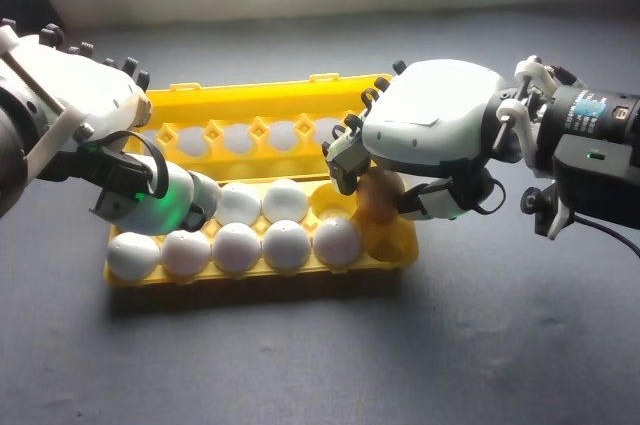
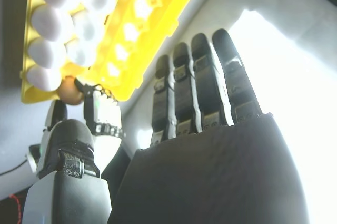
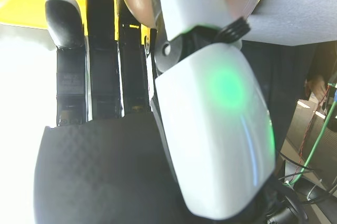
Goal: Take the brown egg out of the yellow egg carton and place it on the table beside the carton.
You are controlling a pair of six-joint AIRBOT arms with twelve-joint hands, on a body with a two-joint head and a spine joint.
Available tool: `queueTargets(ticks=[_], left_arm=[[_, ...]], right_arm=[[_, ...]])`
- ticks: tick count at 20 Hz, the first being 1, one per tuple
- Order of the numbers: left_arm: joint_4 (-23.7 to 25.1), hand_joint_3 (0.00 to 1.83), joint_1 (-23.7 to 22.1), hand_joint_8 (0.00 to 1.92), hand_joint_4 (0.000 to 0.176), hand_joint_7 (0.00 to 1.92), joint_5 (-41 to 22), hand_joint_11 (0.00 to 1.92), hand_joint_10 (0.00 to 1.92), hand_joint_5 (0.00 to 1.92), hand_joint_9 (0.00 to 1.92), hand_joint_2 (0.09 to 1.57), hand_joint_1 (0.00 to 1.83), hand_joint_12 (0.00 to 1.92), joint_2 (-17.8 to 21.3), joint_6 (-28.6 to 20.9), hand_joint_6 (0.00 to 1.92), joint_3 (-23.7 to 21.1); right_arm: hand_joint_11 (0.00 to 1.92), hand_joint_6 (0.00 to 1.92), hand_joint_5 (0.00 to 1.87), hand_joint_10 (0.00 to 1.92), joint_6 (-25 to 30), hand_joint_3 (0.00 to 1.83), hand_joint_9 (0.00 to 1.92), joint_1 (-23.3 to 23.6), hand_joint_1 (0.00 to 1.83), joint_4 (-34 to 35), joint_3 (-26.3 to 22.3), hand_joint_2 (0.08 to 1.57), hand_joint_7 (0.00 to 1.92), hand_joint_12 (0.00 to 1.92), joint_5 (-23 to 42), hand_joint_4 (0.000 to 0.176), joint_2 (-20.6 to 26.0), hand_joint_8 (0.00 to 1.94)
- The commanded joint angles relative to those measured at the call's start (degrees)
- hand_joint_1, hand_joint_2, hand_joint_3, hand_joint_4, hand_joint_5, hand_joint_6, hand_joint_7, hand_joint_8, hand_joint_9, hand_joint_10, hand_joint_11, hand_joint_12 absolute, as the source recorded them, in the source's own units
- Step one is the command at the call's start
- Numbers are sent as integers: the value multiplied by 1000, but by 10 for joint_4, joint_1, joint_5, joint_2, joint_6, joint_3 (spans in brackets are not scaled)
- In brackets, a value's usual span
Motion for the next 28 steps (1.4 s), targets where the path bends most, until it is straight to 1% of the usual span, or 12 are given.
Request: queueTargets(ticks=[1,4,10,11,12,13,14,18,22,24,25,28], left_arm=[[48,1,-5,1,0,313,-2,0,2,319,255,1197,76,593,8,3,5,-1],[48,2,-5,6,0,348,-2,0,8,351,291,1200,51,698,8,3,7,-1],[48,0,-5,1,0,327,-2,0,0,334,267,1190,65,628,8,3,1,-1],[48,1,-5,5,0,348,-2,0,6,345,292,1199,12,675,8,3,3,-1],[48,0,-5,2,0,341,-2,0,4,338,275,1198,2,627,8,3,2,-1],[48,0,-5,1,0,335,-2,0,1,340,265,1200,27,597,8,3,2,-1],[48,0,-5,4,0,349,-2,0,3,356,275,1195,51,617,8,3,5,-1],[48,0,-5,3,0,354,-2,0,2,364,273,1193,37,633,8,3,2,-1],[48,4,-5,9,0,404,-2,0,10,405,317,1206,8,736,8,3,8,-1],[48,3,-5,2,0,351,-2,0,2,359,263,1212,28,573,8,3,1,-1],[48,0,-5,5,0,373,-2,0,6,377,288,1200,32,625,8,3,4,-1],[48,0,-5,4,0,385,-2,0,6,383,300,1189,57,671,8,3,3,-1]], right_arm=[[662,1309,787,1254,1,4,730,9,1473,9,1,1187,800,1733,71,0,7,1120],[667,1301,803,1281,1,0,689,22,1472,17,1,1192,803,1729,71,0,13,1115],[707,1304,806,1333,3,0,639,37,1469,18,1,1199,758,1708,74,0,35,1147],[763,1276,816,1278,3,0,692,40,1474,18,1,1182,783,1640,71,0,38,1113],[816,1279,804,1195,3,0,763,45,1478,18,1,1161,824,1576,61,0,43,1062],[762,1377,734,1294,6,1,692,48,1471,18,0,1196,749,1656,49,0,46,1173],[717,1389,730,1358,19,2,642,52,1467,18,-1,1215,702,1718,31,0,52,1232],[716,1294,813,1323,19,0,644,51,1469,-2,-21,1197,757,1694,28,0,85,1148],[741,1300,806,1302,19,0,672,38,1471,-5,-26,1191,756,1669,28,0,102,1136],[864,1192,867,1112,19,0,825,31,1482,-5,-26,1133,878,1510,28,0,103,963],[794,1300,797,1229,19,11,725,28,1474,-5,-26,1167,805,1606,28,0,103,1086],[719,1315,801,1340,19,0,629,11,1467,-5,-26,1204,727,1693,32,0,102,1184]])
